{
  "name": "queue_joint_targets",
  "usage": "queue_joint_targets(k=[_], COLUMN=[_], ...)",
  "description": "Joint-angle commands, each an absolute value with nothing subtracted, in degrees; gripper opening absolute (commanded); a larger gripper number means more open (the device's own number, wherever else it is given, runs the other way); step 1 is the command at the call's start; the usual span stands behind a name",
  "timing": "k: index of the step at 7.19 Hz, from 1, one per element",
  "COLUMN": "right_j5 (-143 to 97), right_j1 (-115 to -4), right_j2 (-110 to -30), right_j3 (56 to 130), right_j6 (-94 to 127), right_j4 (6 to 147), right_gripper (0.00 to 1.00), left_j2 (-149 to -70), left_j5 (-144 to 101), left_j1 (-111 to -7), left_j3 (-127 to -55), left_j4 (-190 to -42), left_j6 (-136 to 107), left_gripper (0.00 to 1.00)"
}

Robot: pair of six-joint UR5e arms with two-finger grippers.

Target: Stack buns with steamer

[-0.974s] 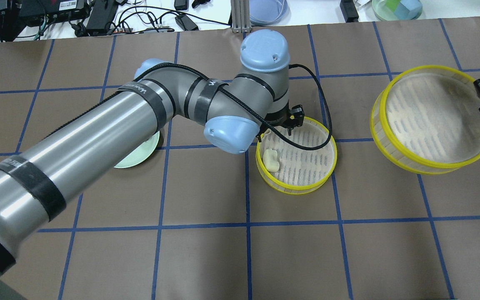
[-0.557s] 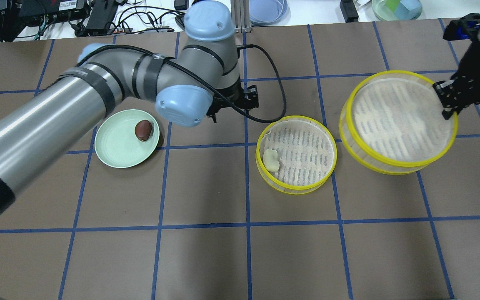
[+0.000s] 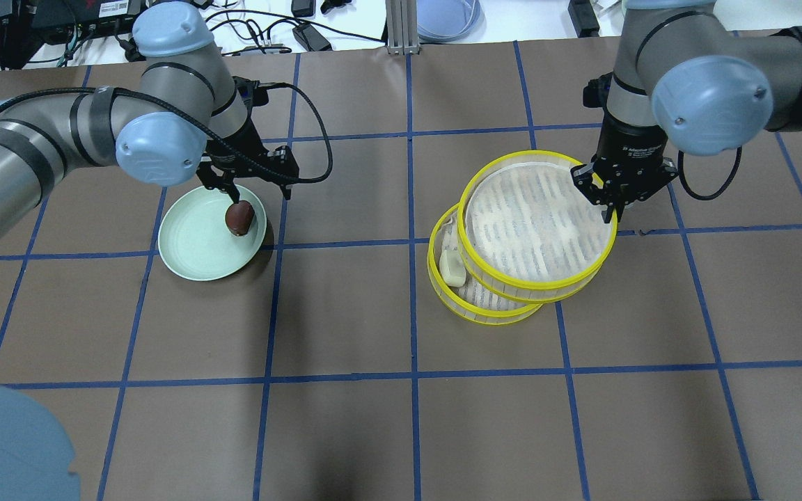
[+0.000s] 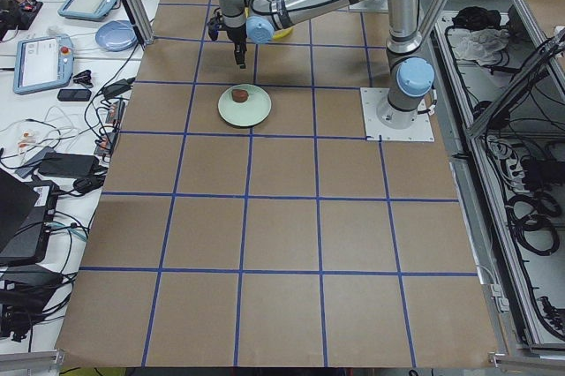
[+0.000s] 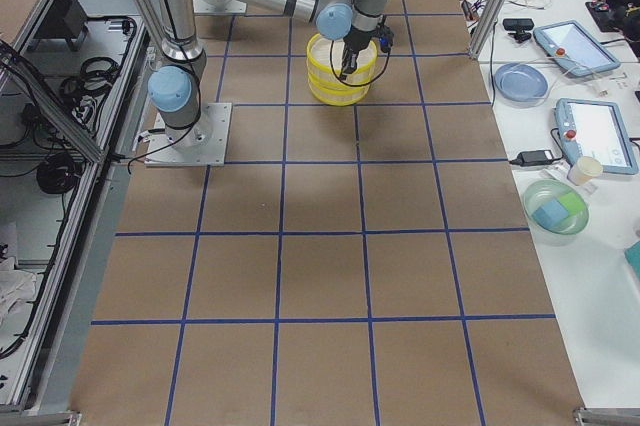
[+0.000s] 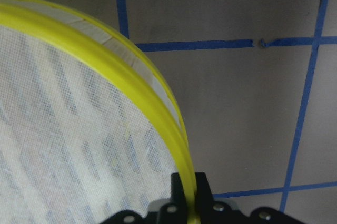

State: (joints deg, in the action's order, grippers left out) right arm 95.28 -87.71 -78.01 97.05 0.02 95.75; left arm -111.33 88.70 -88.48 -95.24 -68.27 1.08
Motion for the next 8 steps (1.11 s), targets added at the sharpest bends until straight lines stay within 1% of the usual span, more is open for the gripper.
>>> queue_joint_targets(k=[1,3,4,8], right_j5=[92.99,92.9,92.9,93.25], right_j1=[-88.42,-89.11,-89.99,-90.62], right_j2=[-77.43,-77.26,-76.65,-75.5], right_j3=[102.54,102.74,102.74,102.83], right_j6=[0.44,0.53,1.92,2.29], right_j4=[103.76,104.59,105.29,106.0], right_gripper=[0.0,0.0,0.0,0.0], left_j2=[-113.37,-116.44,-117.67,-118.83], left_j5=[88.86,93.22,92.99,92.55], left_j1=[-85.96,-85.17,-83.16,-82.71], left_j3=[-95.71,-95.71,-95.71,-96.15], left_j4=[-66.11,-60.59,-59.34,-59.33], left_j6=[4.39,5.97,8.15,7.47], left_gripper=[0.9,0.9,0.9,0.9])
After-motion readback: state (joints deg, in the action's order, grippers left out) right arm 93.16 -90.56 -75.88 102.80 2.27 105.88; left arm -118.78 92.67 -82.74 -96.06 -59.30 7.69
